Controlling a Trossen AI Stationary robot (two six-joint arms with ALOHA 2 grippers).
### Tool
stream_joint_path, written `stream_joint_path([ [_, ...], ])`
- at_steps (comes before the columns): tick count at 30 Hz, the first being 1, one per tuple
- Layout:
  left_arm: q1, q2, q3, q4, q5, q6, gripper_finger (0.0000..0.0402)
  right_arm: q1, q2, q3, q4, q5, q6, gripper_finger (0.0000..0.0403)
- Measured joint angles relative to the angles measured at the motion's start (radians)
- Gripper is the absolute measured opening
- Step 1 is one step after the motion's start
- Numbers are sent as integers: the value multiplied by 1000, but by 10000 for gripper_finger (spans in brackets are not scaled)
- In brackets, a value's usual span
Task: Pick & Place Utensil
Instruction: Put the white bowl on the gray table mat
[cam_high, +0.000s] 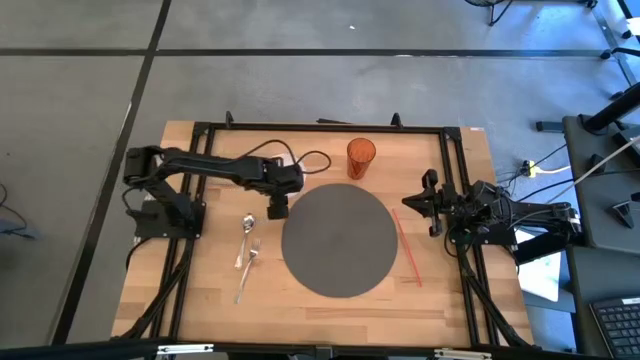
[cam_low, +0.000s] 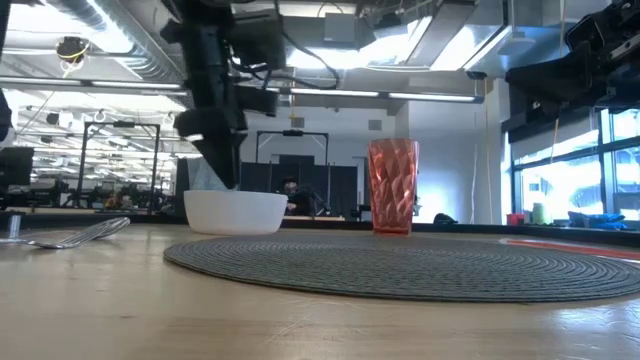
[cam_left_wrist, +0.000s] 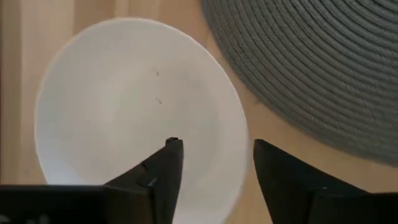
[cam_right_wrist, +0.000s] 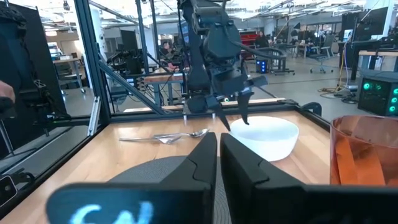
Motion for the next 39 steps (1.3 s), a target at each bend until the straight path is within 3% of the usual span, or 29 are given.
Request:
stream_joint_path([
  [9, 34, 59, 14, -9, 59, -42, 205, 0, 0, 0, -1, 0, 0, 23],
  [22, 51, 106, 14, 25, 21, -43, 187, 0, 1, 0, -8, -1, 0, 23],
  [26, 51, 106, 14, 21, 10, -43, 150, 0, 1, 0, -8, -1, 0, 23],
  [33, 50, 105, 14, 21, 10, -9, 20, 0, 1, 0, -8, -1, 3, 23],
  [39, 35, 105, 14, 18, 2, 1, 5, 0, 1, 0, -8, -1, 0, 23],
])
